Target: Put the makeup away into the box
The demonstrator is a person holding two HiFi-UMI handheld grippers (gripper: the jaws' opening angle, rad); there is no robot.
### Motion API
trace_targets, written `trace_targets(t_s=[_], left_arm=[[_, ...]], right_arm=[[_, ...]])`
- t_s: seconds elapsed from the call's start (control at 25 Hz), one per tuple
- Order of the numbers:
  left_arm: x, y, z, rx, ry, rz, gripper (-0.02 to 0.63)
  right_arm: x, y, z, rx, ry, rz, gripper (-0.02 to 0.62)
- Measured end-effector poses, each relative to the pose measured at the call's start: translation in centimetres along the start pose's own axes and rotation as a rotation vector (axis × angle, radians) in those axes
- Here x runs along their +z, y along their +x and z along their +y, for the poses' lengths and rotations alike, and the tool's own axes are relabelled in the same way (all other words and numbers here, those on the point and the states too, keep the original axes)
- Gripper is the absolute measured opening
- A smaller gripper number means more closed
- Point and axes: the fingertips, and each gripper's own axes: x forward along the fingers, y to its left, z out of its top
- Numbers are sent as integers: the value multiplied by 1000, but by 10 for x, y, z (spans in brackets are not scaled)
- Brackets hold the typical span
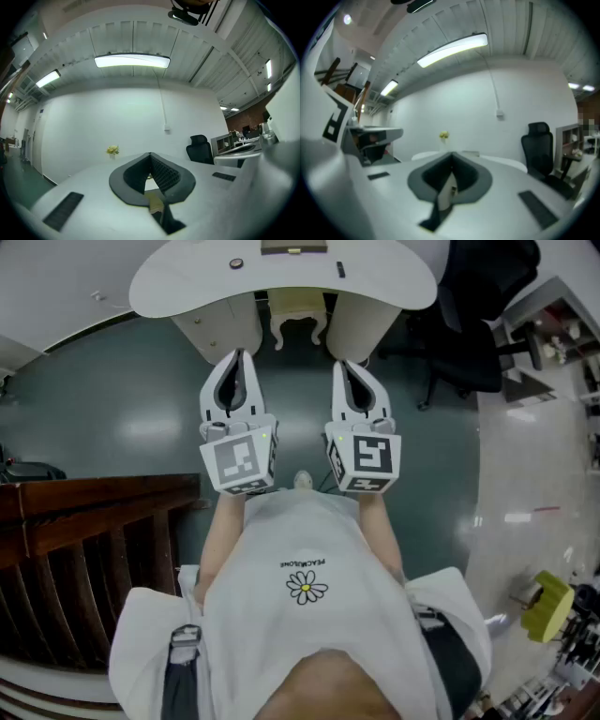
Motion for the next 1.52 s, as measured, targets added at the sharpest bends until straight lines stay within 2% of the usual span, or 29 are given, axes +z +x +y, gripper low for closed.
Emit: trace_targets(t_s=[0.44,0.76,0.96,1.04,1.52], left_arm=[[0,3,0,-3,-7,-4,18],[-5,11,-4,-3,-29,16,18],[-12,25,8,27,-58,12,18],[-17,34,12,32,-70,5,18],[-16,124,9,-9,-26,-16,18]], right_arm=[[2,5,-2,22,7,-3,29],[9,8,-13,70,140,-64,29],[1,14,-20,83,141,-54,29],[-1,17,-26,78,134,-59,29],[5,75,-90,-13,183,-79,29]])
